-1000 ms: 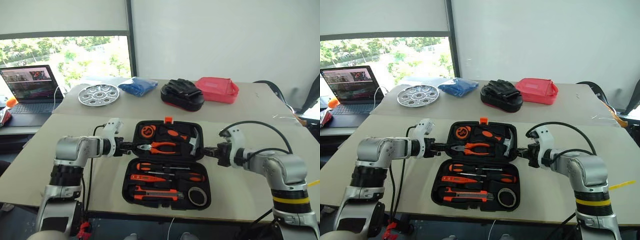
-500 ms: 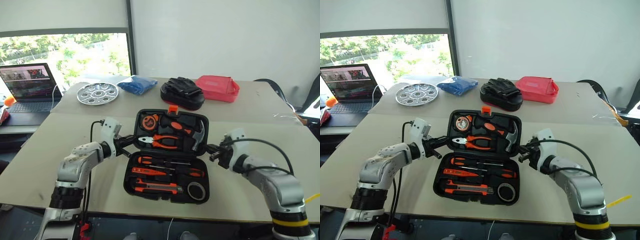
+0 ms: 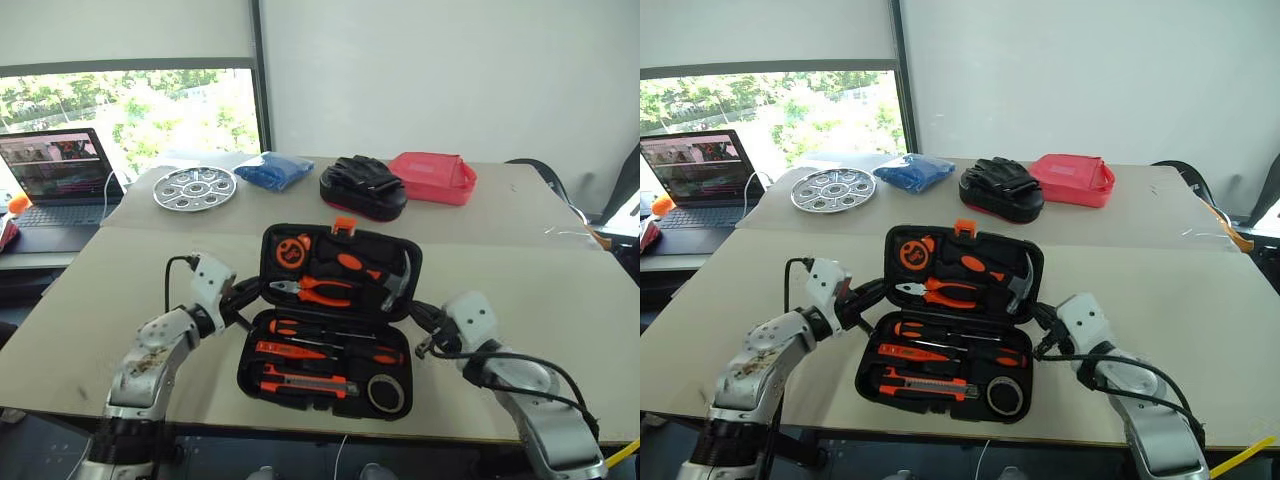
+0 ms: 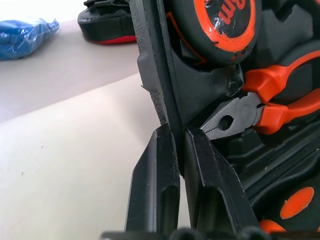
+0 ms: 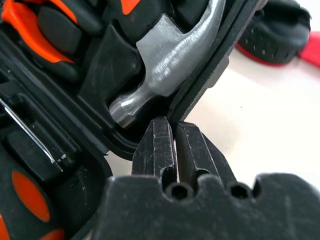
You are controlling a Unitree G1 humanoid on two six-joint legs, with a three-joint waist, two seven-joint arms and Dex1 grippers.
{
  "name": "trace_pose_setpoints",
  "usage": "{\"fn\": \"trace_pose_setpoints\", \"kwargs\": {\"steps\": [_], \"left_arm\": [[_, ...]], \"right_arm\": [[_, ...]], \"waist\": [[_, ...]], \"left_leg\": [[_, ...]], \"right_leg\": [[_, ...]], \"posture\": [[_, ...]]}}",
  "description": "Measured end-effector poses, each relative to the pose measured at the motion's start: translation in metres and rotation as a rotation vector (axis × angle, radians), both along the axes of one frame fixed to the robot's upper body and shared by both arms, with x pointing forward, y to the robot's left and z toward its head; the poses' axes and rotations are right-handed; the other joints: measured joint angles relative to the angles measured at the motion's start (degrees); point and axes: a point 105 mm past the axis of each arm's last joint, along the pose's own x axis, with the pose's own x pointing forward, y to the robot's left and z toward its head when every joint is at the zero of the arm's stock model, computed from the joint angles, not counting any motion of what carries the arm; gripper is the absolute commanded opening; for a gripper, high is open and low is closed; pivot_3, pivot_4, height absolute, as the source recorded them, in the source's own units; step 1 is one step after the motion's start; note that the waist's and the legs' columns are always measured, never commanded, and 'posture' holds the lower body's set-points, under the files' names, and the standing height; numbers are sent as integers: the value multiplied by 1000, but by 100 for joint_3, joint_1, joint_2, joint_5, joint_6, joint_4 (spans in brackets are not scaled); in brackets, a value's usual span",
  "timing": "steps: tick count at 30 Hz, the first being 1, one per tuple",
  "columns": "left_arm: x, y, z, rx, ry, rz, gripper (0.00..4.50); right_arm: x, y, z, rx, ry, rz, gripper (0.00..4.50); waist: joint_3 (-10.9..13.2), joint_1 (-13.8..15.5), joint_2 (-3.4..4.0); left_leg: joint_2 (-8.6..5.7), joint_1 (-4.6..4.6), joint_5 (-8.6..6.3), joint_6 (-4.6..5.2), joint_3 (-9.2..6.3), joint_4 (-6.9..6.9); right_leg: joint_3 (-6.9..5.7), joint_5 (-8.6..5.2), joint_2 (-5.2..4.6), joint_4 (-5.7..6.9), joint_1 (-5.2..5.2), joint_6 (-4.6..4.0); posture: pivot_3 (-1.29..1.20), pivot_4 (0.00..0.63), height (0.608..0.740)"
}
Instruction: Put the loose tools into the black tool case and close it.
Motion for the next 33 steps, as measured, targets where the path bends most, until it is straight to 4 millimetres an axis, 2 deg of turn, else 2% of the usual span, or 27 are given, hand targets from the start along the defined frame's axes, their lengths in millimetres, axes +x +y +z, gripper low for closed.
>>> {"fn": "trace_pose_setpoints", "kwargs": {"steps": [5,10,15,20,22,23,25,28,32,33], "left_arm": [[-3,3,4,50,-92,11,40],[-3,0,15,142,-271,16,40],[3,-1,1,161,-283,26,40],[-2,0,-8,194,-330,3,40],[-7,3,-11,208,-350,-4,803],[-8,4,-11,215,-356,-8,1013],[-13,9,-14,237,-350,-11,1789],[-21,14,-19,259,-335,-17,2886],[-40,21,-28,295,-303,-27,4331],[-43,25,-27,308,-305,-26,4495]], "right_arm": [[-3,1,3,-81,-100,17,0],[3,-3,7,-170,-218,3,0],[10,-7,5,-291,-301,23,0],[4,-10,-4,-396,-380,63,0],[-2,-9,-7,-407,-399,82,792],[-5,-9,-8,-418,-403,92,1041],[-11,-13,-11,-444,-407,110,1728],[-19,-16,-12,-464,-413,128,2748],[-41,-21,-16,-534,-395,189,4124],[-46,-24,-16,-554,-388,201,4391]], "waist": [[0,1,0],[0,5,0],[0,3,0],[-1,4,1],[-1,3,2],[-2,0,2],[-2,-4,2],[-2,-6,2],[-2,-5,1],[-2,-2,1]], "left_leg": [[-1,1,3,-4,3,4],[-2,9,4,-6,12,4],[-2,10,4,-6,22,2],[-1,11,3,-5,20,0],[0,13,3,-5,17,-1],[1,16,3,-5,17,-1],[3,31,3,-5,16,-1],[8,100,2,-3,21,-8],[12,105,2,-3,25,-6],[12,105,2,-3,26,-5]], "right_leg": [[0,4,1,1,1,-2],[1,6,0,0,10,-1],[-1,8,4,-1,10,-1],[0,8,1,-2,10,-1],[1,8,1,-1,11,-1],[2,8,1,-1,14,-1],[4,8,1,-2,29,-1],[2,5,2,-15,103,-1],[4,4,1,-13,107,0],[4,4,2,-12,106,0]], "posture": [[0,150,740],[0,150,740],[0,150,740],[0,150,740],[0,150,740],[0,150,740],[0,150,740],[0,150,740],[0,150,740],[0,150,740]]}}
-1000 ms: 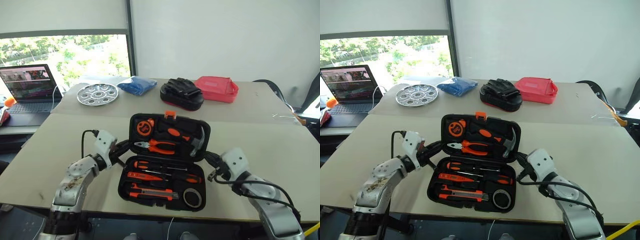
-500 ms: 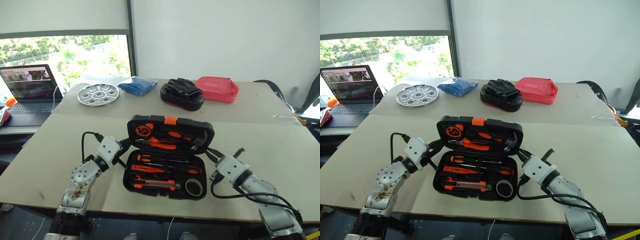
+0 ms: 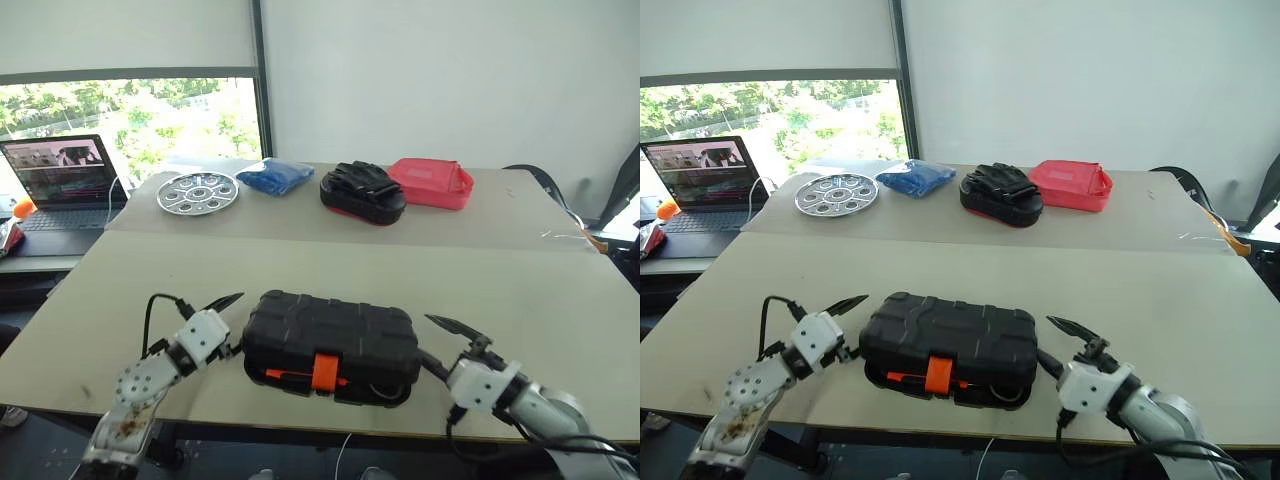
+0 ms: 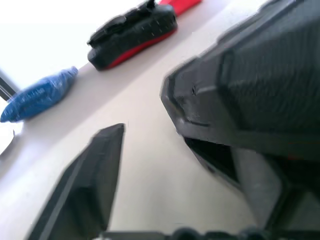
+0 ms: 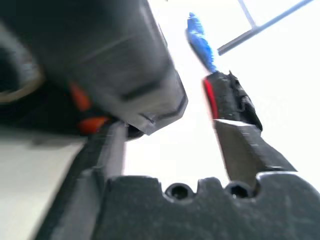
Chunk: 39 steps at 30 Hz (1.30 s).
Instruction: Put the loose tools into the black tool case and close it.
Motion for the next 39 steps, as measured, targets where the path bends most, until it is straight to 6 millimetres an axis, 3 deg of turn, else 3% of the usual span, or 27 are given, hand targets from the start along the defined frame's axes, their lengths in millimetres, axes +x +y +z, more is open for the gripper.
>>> {"fn": "trace_pose_setpoints", "kwargs": {"steps": [4,7,12,14,15,16,19,25,28,30,33,39], "left_arm": [[-25,35,-1,114,38,23,4500],[-30,57,4,175,49,49,4500],[-33,71,1,252,137,-2,4500],[-27,76,0,229,216,2,4500],[-20,76,2,194,267,-3,4500],[-15,75,6,168,282,-9,4500],[4,68,21,69,384,-54,3869],[21,45,75,58,493,-285,1744],[18,30,75,109,565,-411,657],[13,27,65,155,613,-469,80],[23,15,58,212,592,-497,80],[66,-17,74,253,432,-490,80]], "right_arm": [[-36,-26,-8,-125,158,31,4460],[-55,-42,-14,-152,284,26,4460],[-67,-37,-11,-87,385,56,4460],[-68,-31,-8,-41,430,57,4460],[-67,-25,-5,-2,459,59,4225],[-67,-19,1,17,458,77,3950],[-68,0,15,91,513,126,3086],[-80,29,33,144,656,256,1043],[-79,34,30,123,700,272,4],[-81,37,24,104,729,293,0],[-86,40,13,59,783,327,0],[-89,50,-2,6,813,379,0]], "waist": [[-3,0,-2],[-7,13,-8],[-10,6,-20],[-11,7,-16],[-11,14,-17],[-11,17,-17],[-10,29,-19],[-8,15,-29],[-8,-22,-30],[-8,-33,-30],[-4,28,-36],[-2,119,-46]], "left_leg": [[5,10,-2,3,17,-13],[9,33,-2,2,35,-14],[25,109,-3,1,46,-36],[24,113,-3,1,49,-41],[24,111,-2,1,47,-42],[24,109,-2,1,44,-42],[13,99,-2,1,36,-44],[-2,93,-7,5,33,-46],[-2,91,-10,6,39,-53],[-1,92,-10,7,38,-62],[-3,87,-9,7,29,-59],[-9,75,-9,7,26,-37]], "right_leg": [[1,-11,-1,-3,6,-7],[-3,-22,-1,-7,30,-10],[-4,-87,-1,-23,101,-12],[-3,-85,-3,-18,102,-4],[-5,-71,-2,-14,99,20],[-8,-69,1,-14,94,23],[-8,-69,1,-10,91,19],[-11,-56,4,-21,93,-3],[-5,-58,6,-25,86,-5],[-6,-62,8,-24,83,-11],[-13,-62,11,-22,83,-12],[-16,-57,8,-28,87,-1]], "posture": [[0,150,740],[0,150,740],[0,150,740],[0,150,740],[0,150,740],[0,150,740],[0,150,740],[0,150,740],[0,150,740],[0,150,740],[0,150,740],[0,150,740]]}}
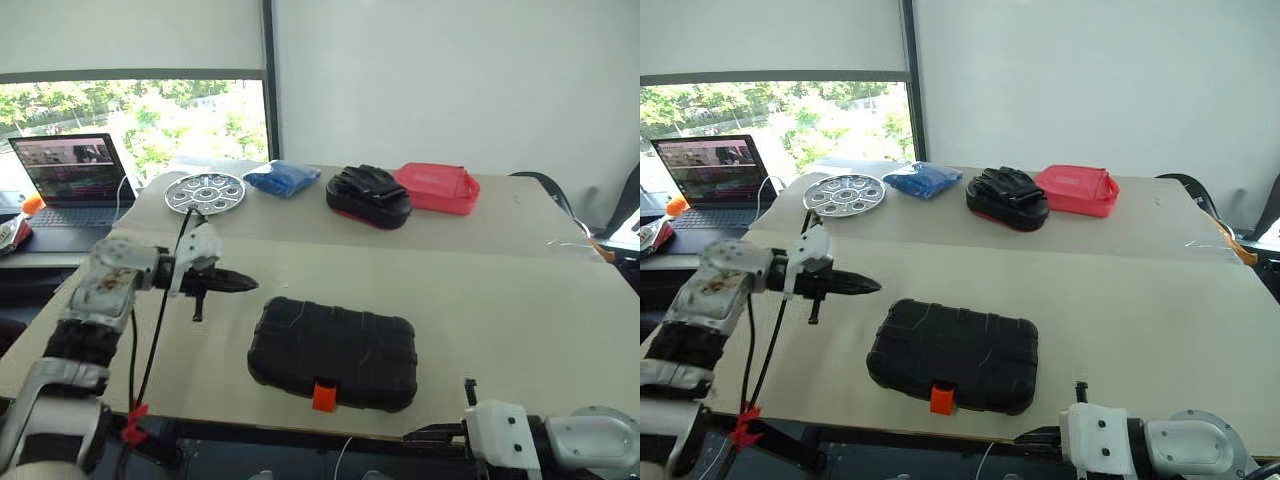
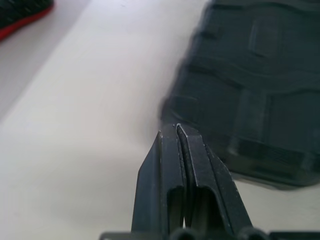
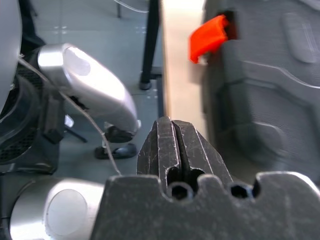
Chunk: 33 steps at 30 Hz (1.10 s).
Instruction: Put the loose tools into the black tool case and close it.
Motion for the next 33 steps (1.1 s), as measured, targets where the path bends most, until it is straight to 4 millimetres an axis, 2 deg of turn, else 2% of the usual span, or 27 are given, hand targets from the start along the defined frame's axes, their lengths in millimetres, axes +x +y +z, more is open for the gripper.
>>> {"fn": "trace_pose_setpoints", "kwargs": {"steps": [5,9,13,18,21,29,33], "left_arm": [[21,-46,-10,57,-31,-87,80],[27,-53,-30,133,-31,-122,80],[26,-62,-42,168,-16,-164,80],[22,-62,-40,211,-15,-230,80],[18,-56,-40,220,22,-247,80],[9,-30,-45,257,96,-232,80],[5,-25,-47,238,135,-205,80]], "right_arm": [[20,8,-7,-16,-83,-27,0],[32,10,-12,-16,-102,-60,0],[35,12,-15,-29,-104,-52,0],[38,12,-17,-31,-112,-62,0],[43,11,-17,-31,-117,-75,0],[73,-7,-19,-79,-162,-160,0],[86,-14,-17,-83,-182,-203,0]], "waist": [[-1,3,-4],[0,-99,-4],[0,-102,-4],[0,-124,-5],[0,-158,-4],[0,-157,-4],[0,-127,-4]], "left_leg": [[-5,-24,-1,1,-1,11],[-4,-55,-3,6,-6,11],[-5,-100,-5,10,-12,45],[-4,-95,-5,10,-11,53],[-2,-92,-5,10,-9,53],[0,-93,-5,10,-10,53],[0,-96,-5,10,-11,54]], "right_leg": [[2,4,0,-1,-17,5],[4,6,2,11,-55,0],[1,8,3,35,-96,0],[3,14,3,36,-89,6],[6,15,6,38,-89,4],[6,16,6,40,-92,3],[5,16,6,40,-94,3]], "posture": [[0,150,740],[0,150,740],[0,150,740],[0,150,740],[0,150,740],[0,150,740],[0,150,740]]}}
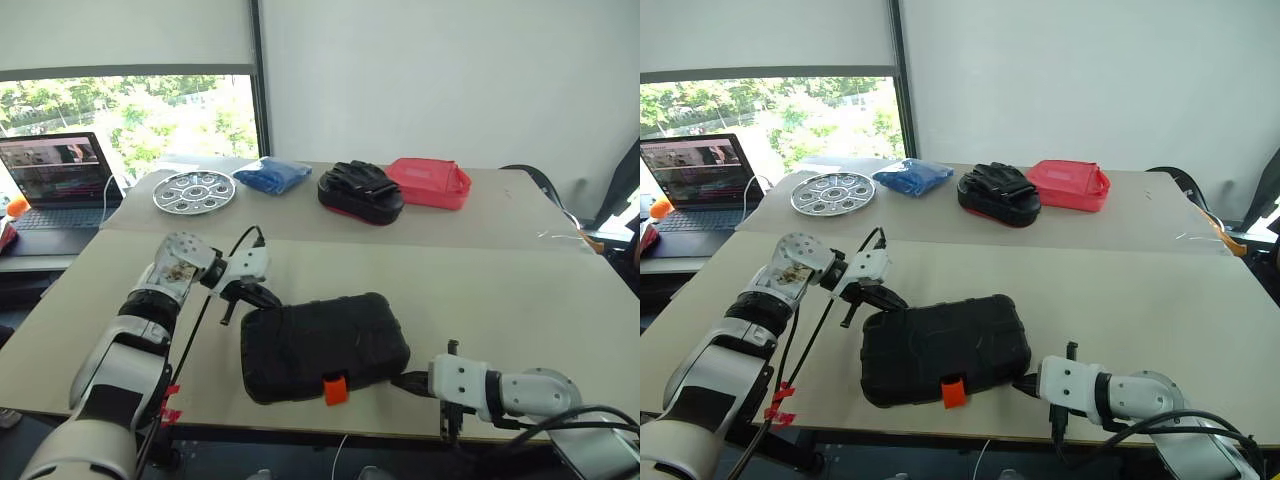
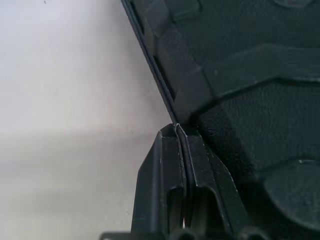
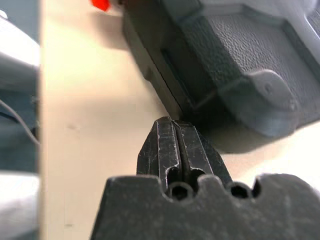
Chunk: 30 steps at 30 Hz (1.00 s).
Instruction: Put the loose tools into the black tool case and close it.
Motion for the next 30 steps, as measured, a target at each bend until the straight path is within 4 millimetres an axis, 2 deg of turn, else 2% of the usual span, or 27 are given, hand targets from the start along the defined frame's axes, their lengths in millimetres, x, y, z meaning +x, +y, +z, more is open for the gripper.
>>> {"fn": "trace_pose_setpoints", "kwargs": {"steps": [4,10,13,16,18,20,22,24,27,30], "left_arm": [[-8,3,-2,-11,18,5,80],[-12,5,-3,-22,32,18,80],[-7,12,-5,-20,26,77,80],[5,25,17,-102,39,202,80],[7,18,46,-197,45,216,80],[-2,2,73,-278,47,147,80],[-11,-11,81,-303,65,88,80],[-22,-25,77,-283,77,21,80],[-37,-56,52,-240,125,-96,80],[-44,-65,31,-175,141,-146,80]], "right_arm": [[15,-6,4,15,-30,-53,0],[17,-9,6,16,-40,-66,0],[6,-13,7,23,-19,-64,0],[-22,-10,8,55,73,-23,0],[-35,-3,11,84,102,-1,0],[-45,3,14,106,126,18,0],[-48,7,16,114,128,20,0],[-46,10,18,130,125,2,0],[-42,20,23,170,112,11,0],[-42,27,23,181,116,28,0]], "waist": [[0,-4,2],[-1,11,2],[-1,21,2],[3,28,-3],[3,32,-3],[2,27,-3],[2,21,-2],[1,2,0],[0,5,2],[0,-14,2]], "left_leg": [[0,1,0,0,-1,0],[-1,0,0,0,-1,0],[-1,-2,0,0,-2,-1],[1,-16,0,0,-18,2],[-2,-18,0,0,-22,9],[-2,-12,0,0,-27,11],[-2,-5,0,0,-30,11],[1,4,0,-1,-28,9],[0,8,1,-2,-22,9],[1,5,1,-2,-21,7]], "right_leg": [[1,0,-2,3,-2,-1],[-1,0,-2,2,-1,-1],[-2,0,-1,3,-3,-1],[-15,1,1,1,-5,-2],[-17,2,-3,1,0,1],[-15,2,-7,1,5,4],[-11,2,-7,4,7,4],[-7,4,-2,5,11,1],[-5,5,0,7,12,-1],[-1,6,4,7,5,-3]], "posture": [[0,150,740],[0,150,740],[0,150,740],[0,150,740],[0,150,740],[0,150,740],[0,150,740],[0,150,740],[0,150,740],[0,150,740]]}}
